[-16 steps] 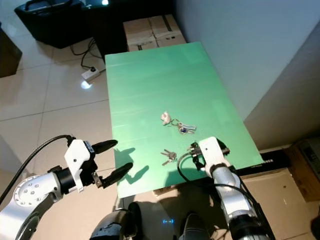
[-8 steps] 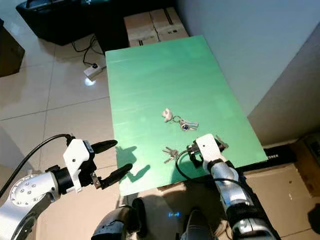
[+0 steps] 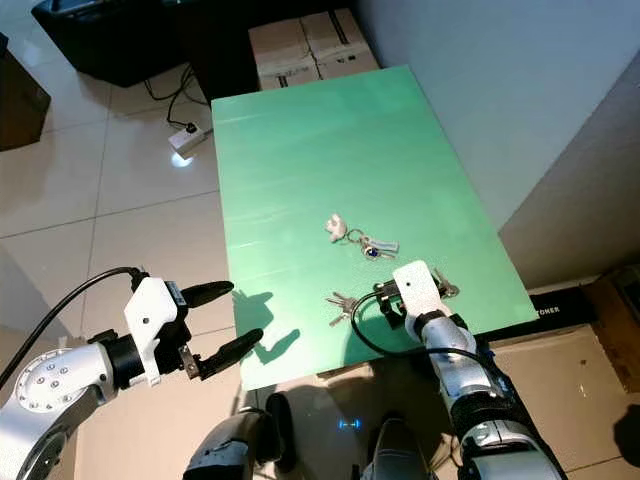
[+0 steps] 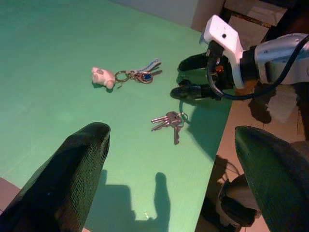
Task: Hang keys on a hook
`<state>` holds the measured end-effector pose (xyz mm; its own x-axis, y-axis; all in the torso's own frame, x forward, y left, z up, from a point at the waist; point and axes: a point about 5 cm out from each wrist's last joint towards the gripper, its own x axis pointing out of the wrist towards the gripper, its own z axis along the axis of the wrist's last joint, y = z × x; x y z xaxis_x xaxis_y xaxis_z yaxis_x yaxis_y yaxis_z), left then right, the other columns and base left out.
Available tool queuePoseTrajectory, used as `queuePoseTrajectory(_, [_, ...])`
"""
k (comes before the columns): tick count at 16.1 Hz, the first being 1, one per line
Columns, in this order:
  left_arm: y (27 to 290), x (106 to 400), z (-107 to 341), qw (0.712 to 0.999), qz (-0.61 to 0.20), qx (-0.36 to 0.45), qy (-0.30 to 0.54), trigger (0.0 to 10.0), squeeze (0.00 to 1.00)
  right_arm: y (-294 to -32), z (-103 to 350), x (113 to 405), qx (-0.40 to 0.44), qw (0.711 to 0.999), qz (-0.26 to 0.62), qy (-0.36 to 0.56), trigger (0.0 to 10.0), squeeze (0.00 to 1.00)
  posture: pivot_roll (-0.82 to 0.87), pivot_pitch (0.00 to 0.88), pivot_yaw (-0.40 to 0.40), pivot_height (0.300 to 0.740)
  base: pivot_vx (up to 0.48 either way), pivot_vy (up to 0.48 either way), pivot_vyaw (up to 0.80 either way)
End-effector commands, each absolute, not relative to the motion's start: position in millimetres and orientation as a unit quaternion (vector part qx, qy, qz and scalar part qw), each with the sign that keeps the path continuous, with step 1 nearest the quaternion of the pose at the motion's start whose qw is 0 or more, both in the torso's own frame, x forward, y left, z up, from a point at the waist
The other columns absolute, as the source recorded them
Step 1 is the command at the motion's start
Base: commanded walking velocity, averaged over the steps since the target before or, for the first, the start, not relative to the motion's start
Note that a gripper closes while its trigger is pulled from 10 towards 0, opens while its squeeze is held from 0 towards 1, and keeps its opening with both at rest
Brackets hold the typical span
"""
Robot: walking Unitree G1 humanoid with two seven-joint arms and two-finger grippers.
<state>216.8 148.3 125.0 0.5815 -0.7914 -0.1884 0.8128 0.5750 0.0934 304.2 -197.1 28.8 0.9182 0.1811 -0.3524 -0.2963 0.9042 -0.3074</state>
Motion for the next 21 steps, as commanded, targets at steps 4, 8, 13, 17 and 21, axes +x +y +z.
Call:
queuePoseTrajectory(4, [150.6,212.9,126.7,0.885,-0.451,0.09,0.068,10.0,0.0,-193.6,18.7,298.1,-0.176,0.958,0.139,0.177,4.9,0.0,0.1,0.302,0.149,0.74,0.0,0.0,0.0])
queuePoseTrajectory(8, [149.6,213.1,127.1,0.886,-0.45,0.091,0.066,10.0,0.0,-194.1,23.9,300.8,-0.18,0.961,0.135,0.159,10.0,0.0,0.09,0.302,0.148,0.74,0.0,0.0,0.0])
queuePoseTrajectory(13, [149.7,214.9,127.1,0.887,-0.448,0.09,0.064,10.0,0.0,-188.8,50.1,305.1,-0.174,0.971,0.146,0.073,10.0,0.0,0.09,0.297,0.14,0.74,0.0,0.0,0.0])
queuePoseTrajectory(17, [150.4,218.0,128.8,0.89,-0.444,0.091,0.06,10.0,0.0,-160.4,48.6,277.6,-0.18,0.96,0.208,0.057,10.0,0.0,0.09,0.292,0.132,0.74,0.0,0.0,0.0])
queuePoseTrajectory(21, [149.4,217.2,129.7,0.89,-0.443,0.088,0.057,10.0,0.0,-146.6,43.4,248.3,-0.177,0.954,0.227,0.09,10.0,0.0,0.08,0.291,0.123,0.74,0.0,0.0,0.0])
